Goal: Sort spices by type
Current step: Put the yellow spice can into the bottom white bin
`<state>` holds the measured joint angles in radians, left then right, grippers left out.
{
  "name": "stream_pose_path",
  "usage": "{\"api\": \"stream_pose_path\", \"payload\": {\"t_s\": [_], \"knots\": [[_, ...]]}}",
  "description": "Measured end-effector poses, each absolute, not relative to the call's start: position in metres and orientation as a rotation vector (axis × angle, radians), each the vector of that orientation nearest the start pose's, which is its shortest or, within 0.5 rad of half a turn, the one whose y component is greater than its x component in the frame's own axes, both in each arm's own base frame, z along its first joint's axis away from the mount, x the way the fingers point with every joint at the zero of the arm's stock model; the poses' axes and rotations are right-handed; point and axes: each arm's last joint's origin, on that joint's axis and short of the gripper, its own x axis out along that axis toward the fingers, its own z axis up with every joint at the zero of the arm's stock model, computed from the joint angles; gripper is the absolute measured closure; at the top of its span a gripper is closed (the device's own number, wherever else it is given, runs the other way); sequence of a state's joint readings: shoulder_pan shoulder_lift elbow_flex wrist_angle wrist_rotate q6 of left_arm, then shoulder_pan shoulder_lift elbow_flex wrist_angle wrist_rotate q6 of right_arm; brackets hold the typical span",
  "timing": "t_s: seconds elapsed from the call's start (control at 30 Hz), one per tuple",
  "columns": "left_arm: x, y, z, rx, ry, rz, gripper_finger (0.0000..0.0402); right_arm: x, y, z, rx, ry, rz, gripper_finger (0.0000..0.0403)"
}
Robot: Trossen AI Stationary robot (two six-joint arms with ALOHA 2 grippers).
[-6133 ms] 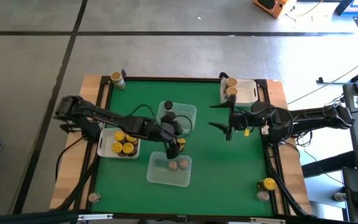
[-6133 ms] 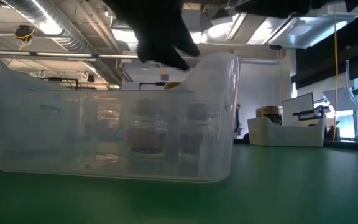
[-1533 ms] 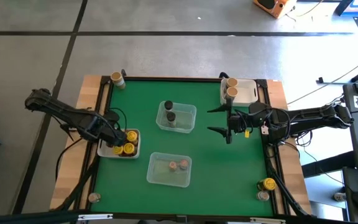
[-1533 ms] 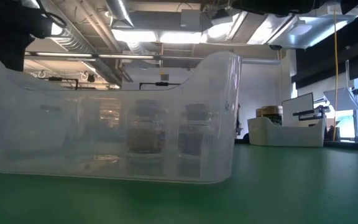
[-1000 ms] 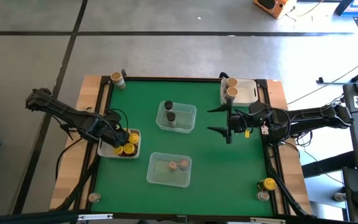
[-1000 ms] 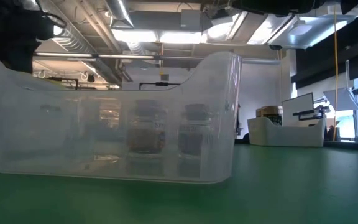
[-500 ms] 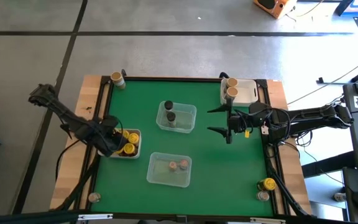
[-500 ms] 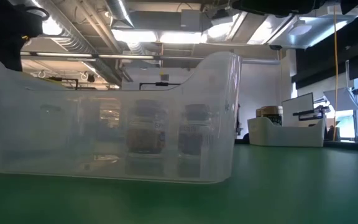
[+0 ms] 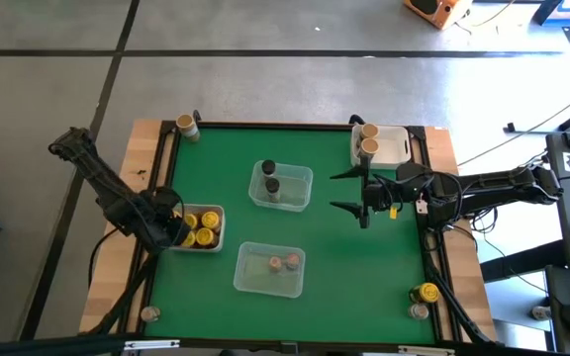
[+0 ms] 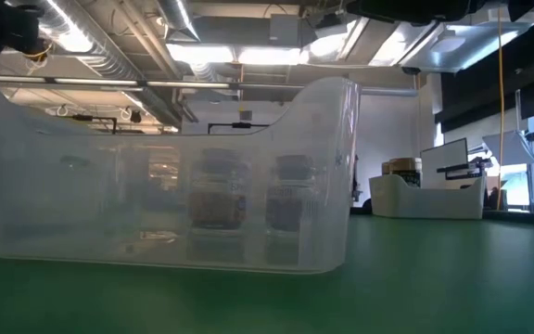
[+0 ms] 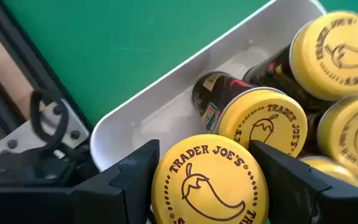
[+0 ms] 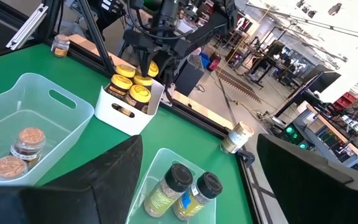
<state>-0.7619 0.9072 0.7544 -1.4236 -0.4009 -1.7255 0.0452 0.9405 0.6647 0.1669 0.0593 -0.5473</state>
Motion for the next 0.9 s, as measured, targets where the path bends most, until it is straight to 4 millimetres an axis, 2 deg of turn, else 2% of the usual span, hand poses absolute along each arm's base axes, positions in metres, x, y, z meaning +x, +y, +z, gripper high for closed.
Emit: {"api": "stream_pose_path", "payload": {"t_s": [0.27, 0.63, 0.9], "knots": [[0.085, -0.078, 0.229, -0.531, 1.137, 0.743, 0.017, 0.212, 0.008, 0.298, -0.553, 0.105, 0.015, 0.0086], [0.091, -0.084, 0.221, -0.465, 1.159, 0.817, 0.0167, 0.213, 0.008, 0.298, -0.537, 0.099, 0.012, 0.0086], [0.092, -0.083, 0.223, -0.509, 1.129, 0.841, 0.0128, 0.213, 0.008, 0.299, -0.537, 0.094, 0.011, 0.0086]]}}
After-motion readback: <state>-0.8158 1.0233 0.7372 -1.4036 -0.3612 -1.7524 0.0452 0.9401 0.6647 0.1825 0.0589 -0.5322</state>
